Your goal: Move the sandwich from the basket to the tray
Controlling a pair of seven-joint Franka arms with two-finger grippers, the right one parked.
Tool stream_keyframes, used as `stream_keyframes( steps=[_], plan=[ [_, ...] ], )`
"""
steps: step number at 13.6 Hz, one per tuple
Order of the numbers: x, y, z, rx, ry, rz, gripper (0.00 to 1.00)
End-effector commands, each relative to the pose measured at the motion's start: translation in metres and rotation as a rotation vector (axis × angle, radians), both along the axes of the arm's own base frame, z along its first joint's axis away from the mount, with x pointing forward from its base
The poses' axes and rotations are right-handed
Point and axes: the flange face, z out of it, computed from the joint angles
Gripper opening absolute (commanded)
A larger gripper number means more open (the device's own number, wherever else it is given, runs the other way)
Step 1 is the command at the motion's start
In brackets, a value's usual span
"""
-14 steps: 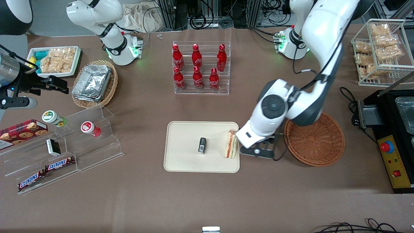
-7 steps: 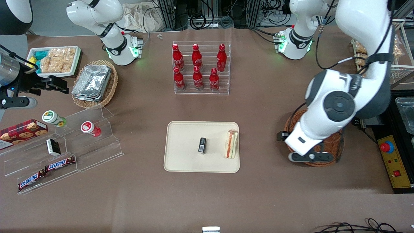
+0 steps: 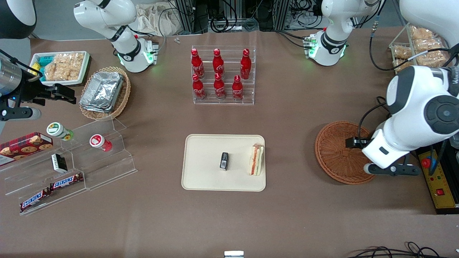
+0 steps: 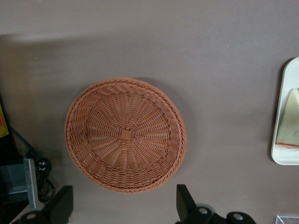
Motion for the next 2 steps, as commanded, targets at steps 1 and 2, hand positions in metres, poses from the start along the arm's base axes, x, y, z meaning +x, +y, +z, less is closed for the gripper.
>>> stream_keyframes(
  steps=[1, 2],
  plan=[
    [0.0007, 0.0082, 0.0205, -0.019, -0.014, 0.004, 0.99],
    [0.0011, 0.0113, 0.0205, -0.019, -0.013, 0.004, 0.99]
  ],
)
